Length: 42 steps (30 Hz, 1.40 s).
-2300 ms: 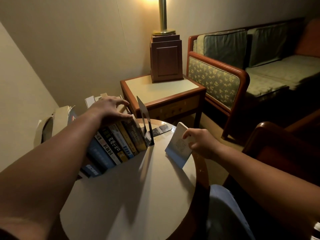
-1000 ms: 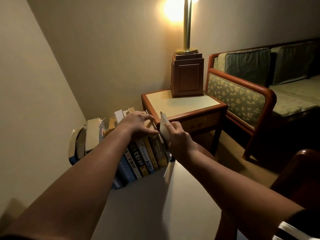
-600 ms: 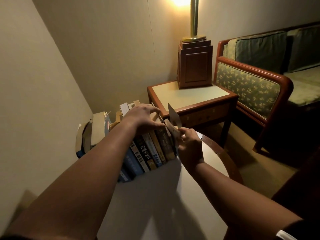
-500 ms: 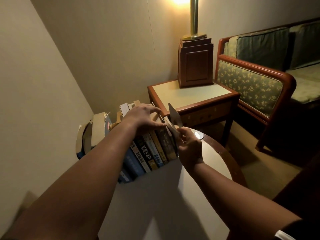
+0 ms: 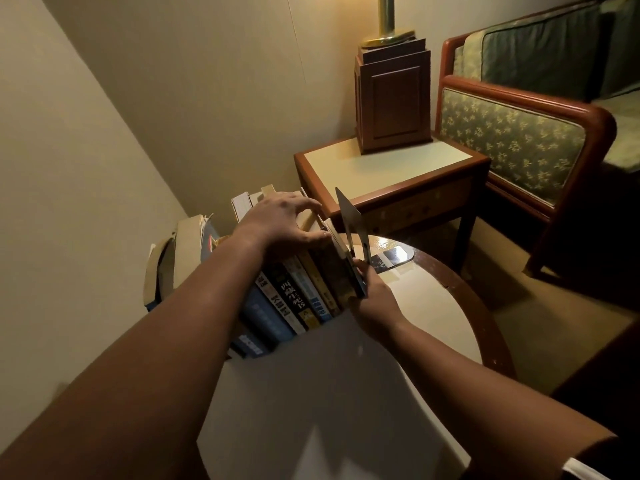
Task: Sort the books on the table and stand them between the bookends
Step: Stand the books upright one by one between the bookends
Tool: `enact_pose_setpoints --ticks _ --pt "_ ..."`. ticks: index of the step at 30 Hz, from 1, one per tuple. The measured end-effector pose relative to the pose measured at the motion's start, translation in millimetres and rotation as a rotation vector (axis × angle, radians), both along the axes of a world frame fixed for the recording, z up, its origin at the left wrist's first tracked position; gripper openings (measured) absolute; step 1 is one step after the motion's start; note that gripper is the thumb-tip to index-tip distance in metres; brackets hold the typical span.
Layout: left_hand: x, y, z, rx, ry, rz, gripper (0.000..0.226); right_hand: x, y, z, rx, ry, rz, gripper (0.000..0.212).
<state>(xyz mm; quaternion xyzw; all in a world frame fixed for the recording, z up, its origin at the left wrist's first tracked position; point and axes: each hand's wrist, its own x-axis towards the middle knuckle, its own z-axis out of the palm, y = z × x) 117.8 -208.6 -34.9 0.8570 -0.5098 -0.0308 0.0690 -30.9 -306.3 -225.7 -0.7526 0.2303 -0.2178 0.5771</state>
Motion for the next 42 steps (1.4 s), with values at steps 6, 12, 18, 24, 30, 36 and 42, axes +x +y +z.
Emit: enact_pose_setpoints --ticks 6,12,18,24,30,36,42 --pt "0 -1 -1 -0.014 -0.012 -0.007 0.064 -2 -3 -7 0.101 -0.028 0.024 0.057" --pt "-1 0 0 -0.033 0.001 -0.019 0.071 -2 -2 -11 0.067 0.011 0.037 0.062" --pt "-10 9 -1 -0.132 -0.076 -0.067 0.058 -22 11 -12 0.006 -0.028 -0.06 0.054" --pt "-28 29 7 -0.211 -0.316 -0.128 0.07 -52 18 -15 -0.021 0.038 -0.089 0.065" --pt "-51 72 -21 -0.149 -0.535 -0.154 0.069 -69 23 -6 -0.068 0.047 -0.057 0.065" --pt "-72 116 -69 -0.025 -0.638 -0.346 0.069 -63 36 -3 -0.095 -0.026 -0.016 0.066" --pt "-63 139 -102 0.115 -0.669 -0.437 0.068 -43 43 -10 -0.216 -0.093 -0.016 0.097"
